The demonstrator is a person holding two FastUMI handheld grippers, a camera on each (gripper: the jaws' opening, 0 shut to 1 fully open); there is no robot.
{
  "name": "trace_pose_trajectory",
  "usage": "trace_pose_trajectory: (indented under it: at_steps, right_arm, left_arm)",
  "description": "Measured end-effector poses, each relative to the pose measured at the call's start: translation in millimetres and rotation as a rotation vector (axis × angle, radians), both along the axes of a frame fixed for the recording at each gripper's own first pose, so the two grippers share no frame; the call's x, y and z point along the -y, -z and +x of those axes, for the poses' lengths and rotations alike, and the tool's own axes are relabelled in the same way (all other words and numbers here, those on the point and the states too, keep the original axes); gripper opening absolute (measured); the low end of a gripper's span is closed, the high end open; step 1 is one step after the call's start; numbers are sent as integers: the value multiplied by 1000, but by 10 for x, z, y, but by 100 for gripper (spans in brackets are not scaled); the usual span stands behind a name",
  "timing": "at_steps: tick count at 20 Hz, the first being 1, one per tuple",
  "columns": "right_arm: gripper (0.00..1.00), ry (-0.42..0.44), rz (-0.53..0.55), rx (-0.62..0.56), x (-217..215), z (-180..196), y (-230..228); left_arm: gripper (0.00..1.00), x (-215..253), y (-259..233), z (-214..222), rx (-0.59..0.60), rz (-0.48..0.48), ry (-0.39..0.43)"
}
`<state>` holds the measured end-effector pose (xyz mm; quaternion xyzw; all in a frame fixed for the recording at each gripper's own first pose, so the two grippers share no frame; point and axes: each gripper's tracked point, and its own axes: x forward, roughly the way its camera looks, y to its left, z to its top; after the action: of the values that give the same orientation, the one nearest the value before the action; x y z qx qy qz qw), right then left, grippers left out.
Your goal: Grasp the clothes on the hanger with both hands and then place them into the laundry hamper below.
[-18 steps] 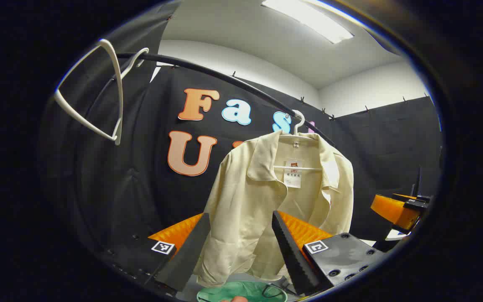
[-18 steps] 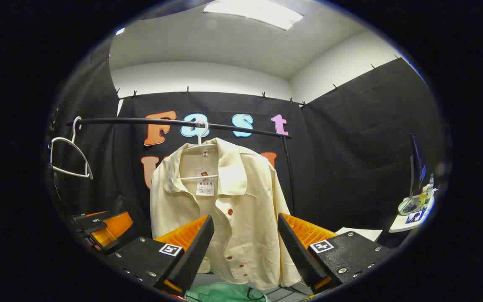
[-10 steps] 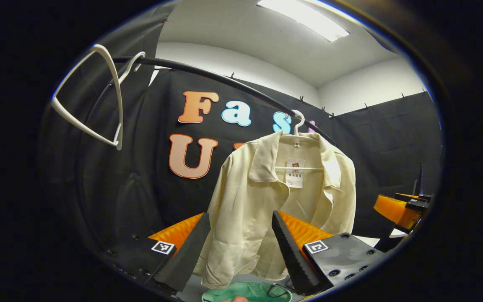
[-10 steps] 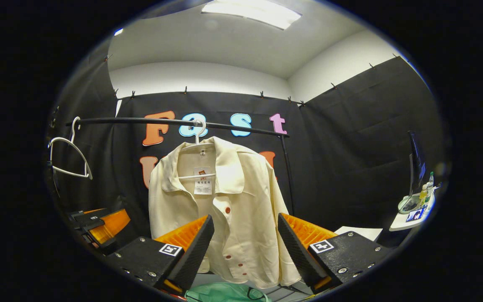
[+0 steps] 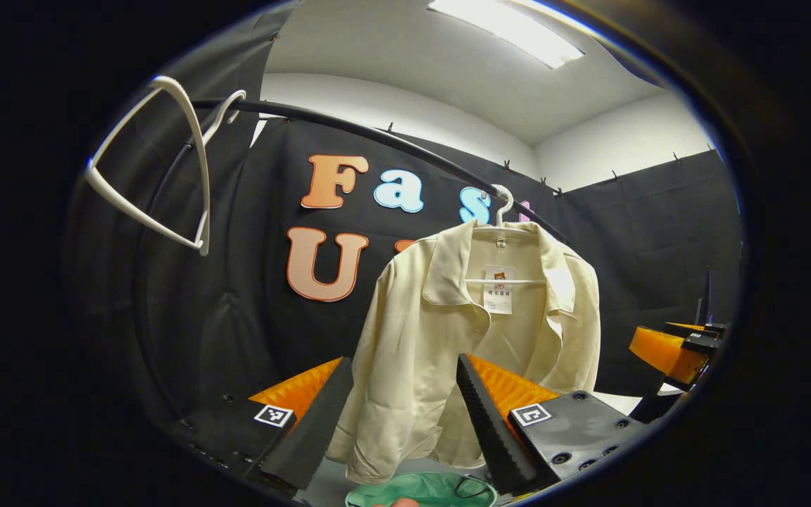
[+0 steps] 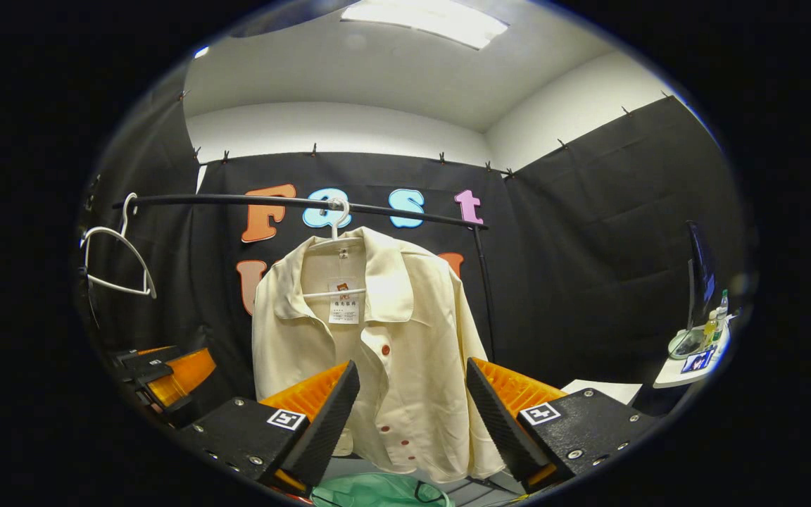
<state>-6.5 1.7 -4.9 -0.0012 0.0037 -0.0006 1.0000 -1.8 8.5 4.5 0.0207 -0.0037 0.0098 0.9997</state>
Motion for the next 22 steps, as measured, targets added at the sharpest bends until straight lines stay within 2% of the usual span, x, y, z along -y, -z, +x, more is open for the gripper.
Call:
trace_pose_trajectory:
  at_steps: [2, 5, 6, 7, 11, 13, 16, 17, 20, 22]
  right_arm:
    - [95, 2, 3, -3, 8, 18, 15]
    - [95, -7, -9, -5, -17, 155, 52]
    - [94, -11, -16, -18, -27, 242, 111]
    - [95, -18, -19, -36, -46, 339, 183]
    - [95, -39, -28, -87, -214, 815, 406]
    - [95, -38, -38, -116, -315, 1083, 546]
    - [95, 6, -69, -135, -339, 1514, 725]
    - [95, 48, -93, -128, -259, 1665, 769]
    - [96, 159, -144, -143, 33, 1957, 881]
    - [94, 140, -137, -145, 110, 2030, 851]
  left_arm:
    - [96, -11, -5, -17, 0, 3, -3]
    - [96, -35, -11, -46, -3, 14, -5]
    - [100, -47, -6, -58, -3, 22, -8]
    - [96, -63, -13, -73, -3, 31, -11]
    - [96, -104, 6, -126, -6, 36, -18]
    - [100, -138, 3, -152, -6, 32, -25]
    - [100, -169, -14, -191, 1, 29, -30]
    - [96, -188, -26, -200, 2, 34, -33]
    - [96, -297, -42, -244, 6, 48, -58]
    - [96, -373, -27, -259, 4, 45, -75]
